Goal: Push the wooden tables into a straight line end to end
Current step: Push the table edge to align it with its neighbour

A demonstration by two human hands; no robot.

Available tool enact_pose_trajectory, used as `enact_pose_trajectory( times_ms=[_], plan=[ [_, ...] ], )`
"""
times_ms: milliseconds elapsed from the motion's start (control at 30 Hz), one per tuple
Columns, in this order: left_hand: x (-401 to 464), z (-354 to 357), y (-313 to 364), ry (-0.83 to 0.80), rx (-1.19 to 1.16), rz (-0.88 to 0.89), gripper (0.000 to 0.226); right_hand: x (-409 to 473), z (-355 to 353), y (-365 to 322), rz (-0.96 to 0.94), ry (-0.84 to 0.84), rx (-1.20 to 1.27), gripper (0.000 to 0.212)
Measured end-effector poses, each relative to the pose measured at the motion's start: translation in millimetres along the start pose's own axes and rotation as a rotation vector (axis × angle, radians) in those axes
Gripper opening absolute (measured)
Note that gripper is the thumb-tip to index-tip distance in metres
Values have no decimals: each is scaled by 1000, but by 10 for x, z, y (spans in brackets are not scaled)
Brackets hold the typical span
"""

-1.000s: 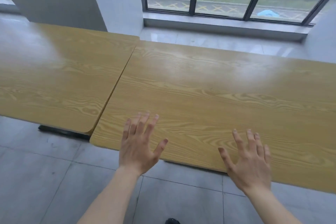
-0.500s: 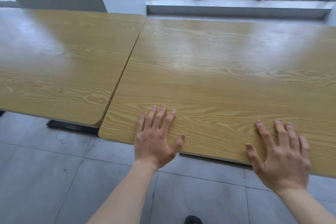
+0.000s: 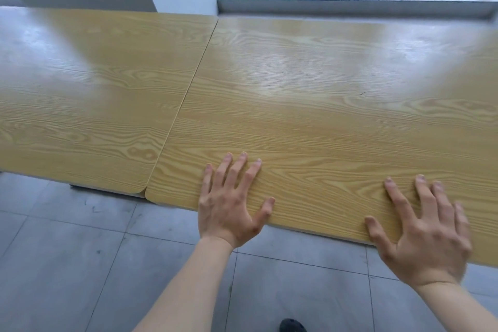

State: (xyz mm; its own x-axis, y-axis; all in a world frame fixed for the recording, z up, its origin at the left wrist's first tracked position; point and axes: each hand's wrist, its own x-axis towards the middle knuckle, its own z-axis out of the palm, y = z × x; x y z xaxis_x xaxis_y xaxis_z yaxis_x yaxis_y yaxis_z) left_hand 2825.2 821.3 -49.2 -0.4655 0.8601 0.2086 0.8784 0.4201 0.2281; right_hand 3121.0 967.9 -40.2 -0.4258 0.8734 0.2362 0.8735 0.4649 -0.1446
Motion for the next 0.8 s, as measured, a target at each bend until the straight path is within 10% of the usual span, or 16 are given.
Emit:
enact_pose_trajectory(
  times_ms=[800],
  plan=[
    [125, 10, 23, -28, -12, -18, 74, 129, 82, 66, -24, 31, -3, 82]
  ],
)
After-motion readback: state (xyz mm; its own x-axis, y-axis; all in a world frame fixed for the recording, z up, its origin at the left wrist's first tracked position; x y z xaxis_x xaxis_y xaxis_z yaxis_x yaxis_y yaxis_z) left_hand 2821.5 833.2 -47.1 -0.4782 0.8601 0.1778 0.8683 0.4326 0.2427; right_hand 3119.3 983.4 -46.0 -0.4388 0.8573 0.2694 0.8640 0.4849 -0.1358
